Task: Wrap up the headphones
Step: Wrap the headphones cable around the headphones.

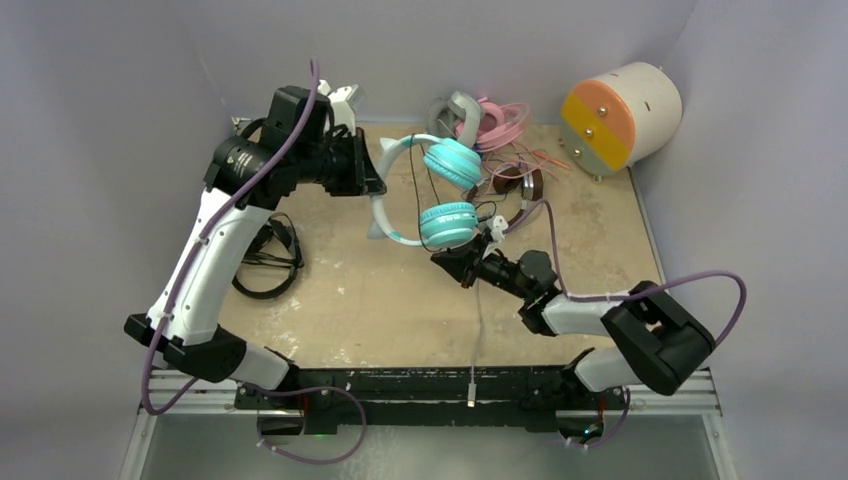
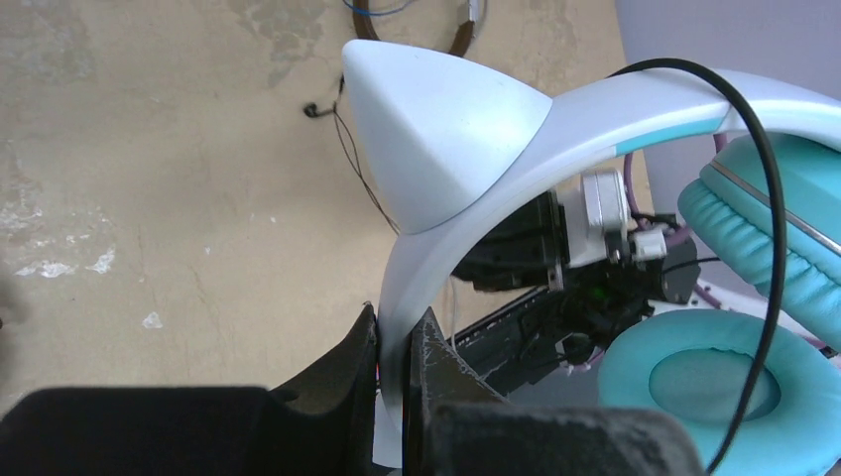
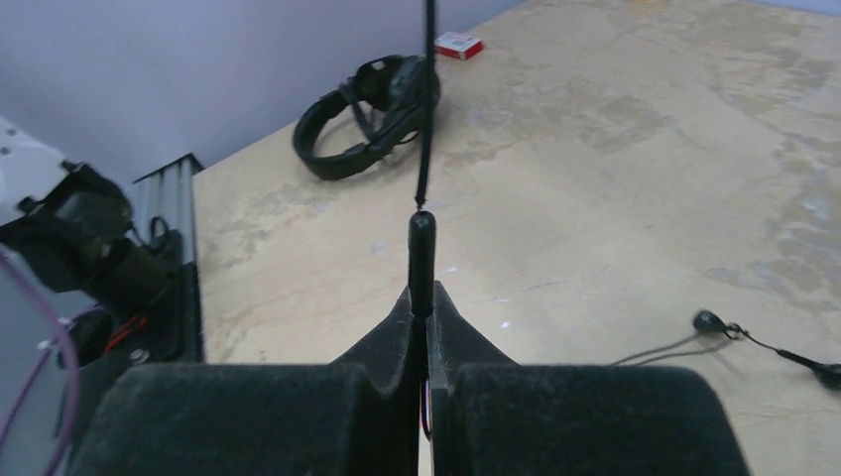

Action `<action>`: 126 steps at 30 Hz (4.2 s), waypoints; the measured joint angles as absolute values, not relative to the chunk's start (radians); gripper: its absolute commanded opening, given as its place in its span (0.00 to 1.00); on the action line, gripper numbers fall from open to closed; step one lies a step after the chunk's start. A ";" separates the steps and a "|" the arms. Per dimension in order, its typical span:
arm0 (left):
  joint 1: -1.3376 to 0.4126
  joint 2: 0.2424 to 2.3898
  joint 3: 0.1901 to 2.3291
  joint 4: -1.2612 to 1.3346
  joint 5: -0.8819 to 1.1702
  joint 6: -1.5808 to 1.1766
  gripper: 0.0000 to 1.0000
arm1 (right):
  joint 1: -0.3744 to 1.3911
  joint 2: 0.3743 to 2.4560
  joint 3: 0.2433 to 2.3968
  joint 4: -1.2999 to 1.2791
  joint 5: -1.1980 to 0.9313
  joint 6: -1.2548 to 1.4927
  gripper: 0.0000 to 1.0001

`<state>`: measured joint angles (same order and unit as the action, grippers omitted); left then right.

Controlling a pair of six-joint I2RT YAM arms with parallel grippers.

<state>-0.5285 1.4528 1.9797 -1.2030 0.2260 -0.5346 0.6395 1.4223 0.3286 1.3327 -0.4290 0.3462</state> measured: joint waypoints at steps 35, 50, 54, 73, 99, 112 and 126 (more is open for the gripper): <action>-0.274 1.451 1.597 -0.756 0.064 -0.504 0.00 | 0.944 1.071 0.700 0.553 -0.439 0.447 0.08; -0.462 1.275 1.219 -0.542 -0.290 -0.259 0.00 | 0.899 1.274 0.949 0.280 -0.418 0.604 0.14; -0.467 1.275 1.181 -0.543 -0.320 -0.218 0.00 | 0.820 1.331 0.957 0.277 -0.492 0.641 0.14; -0.475 1.392 1.167 -0.631 -0.307 -0.219 0.00 | 0.706 1.460 1.141 0.023 -0.640 0.462 0.16; -0.369 1.295 1.671 -0.954 -0.055 -0.466 0.00 | 0.947 1.414 0.550 0.731 -0.250 0.062 0.99; -0.368 1.290 1.884 -1.089 0.035 -0.489 0.00 | 0.957 1.773 0.673 1.019 -0.133 0.110 0.99; -0.368 1.400 2.108 -1.166 0.033 -0.487 0.00 | 0.957 1.952 0.755 0.992 -0.238 0.173 0.75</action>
<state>-0.3676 1.3998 2.1078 -1.1656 0.0330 -0.4870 0.9573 1.9518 0.7551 0.9920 -0.2382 0.1726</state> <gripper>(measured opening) 0.060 0.783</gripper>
